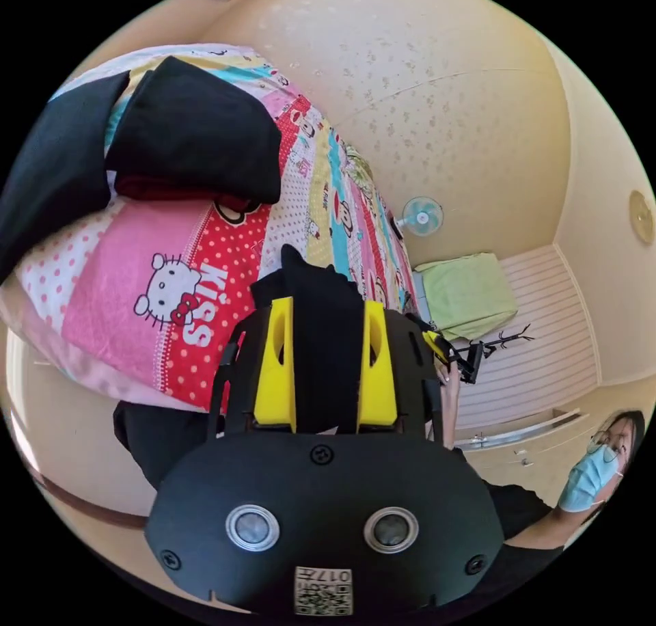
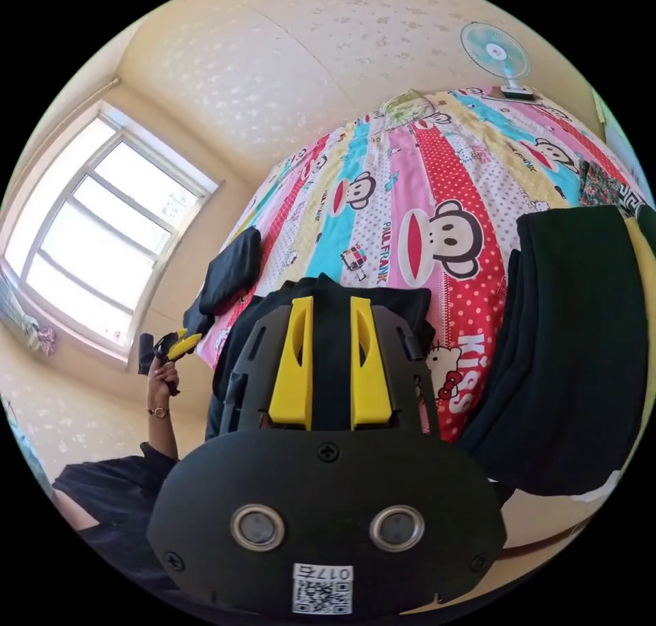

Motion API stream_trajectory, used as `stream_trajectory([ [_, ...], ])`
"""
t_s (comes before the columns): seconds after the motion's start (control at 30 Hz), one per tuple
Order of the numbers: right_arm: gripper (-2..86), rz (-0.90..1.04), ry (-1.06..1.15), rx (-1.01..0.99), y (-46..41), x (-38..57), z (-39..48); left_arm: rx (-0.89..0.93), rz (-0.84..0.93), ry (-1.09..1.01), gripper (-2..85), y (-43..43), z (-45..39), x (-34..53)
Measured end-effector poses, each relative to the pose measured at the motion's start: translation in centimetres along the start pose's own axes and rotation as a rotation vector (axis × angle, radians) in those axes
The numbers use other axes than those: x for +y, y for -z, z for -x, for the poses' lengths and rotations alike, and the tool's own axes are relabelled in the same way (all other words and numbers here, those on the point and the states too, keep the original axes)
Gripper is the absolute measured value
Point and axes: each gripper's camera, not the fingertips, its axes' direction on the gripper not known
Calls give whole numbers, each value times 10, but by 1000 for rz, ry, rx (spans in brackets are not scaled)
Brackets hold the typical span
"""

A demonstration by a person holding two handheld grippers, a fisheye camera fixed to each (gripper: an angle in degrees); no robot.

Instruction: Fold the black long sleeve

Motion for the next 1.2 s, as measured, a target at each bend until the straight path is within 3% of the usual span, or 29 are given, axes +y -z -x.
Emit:
stream_trajectory([
  [0.17,25,39,118,165,-56,54,20,-172,37,118,179,-34,44,84],
  [0.2,18,120,80,302,-81,59,11,-198,45,150,190,-41,52,101],
  [0.27,12,260,50,361,-114,62,-4,-181,43,211,202,-52,63,121],
  [0.43,5,-29,61,302,-64,77,48,-8,126,298,161,-112,90,137],
  [0.5,4,-139,148,167,-62,100,72,-2,49,375,127,-124,96,149],
  [0.53,4,-122,158,166,-69,104,74,7,9,388,120,-123,96,153],
  [0.6,4,134,106,353,-125,115,59,9,-94,415,79,-122,87,162],
  [0.63,4,125,134,342,-129,122,56,6,-103,404,72,-124,81,162],
  [0.7,3,3,118,233,-106,138,42,5,-128,270,55,-129,28,154],
  [0.8,4,-7,118,110,-80,137,23,-18,-103,-33,52,-144,-82,138],
  [0.93,4,-227,16,130,-16,161,-4,-14,10,-367,52,-211,-199,144],
  [1.03,4,-398,-126,229,37,188,-37,40,202,-520,53,-309,-250,169],
  [1.1,4,-498,-211,198,70,210,-67,38,397,-587,65,-393,-264,198],
  [1.2,4,-542,-273,119,92,229,-97,20,578,-557,80,-454,-250,233],
])
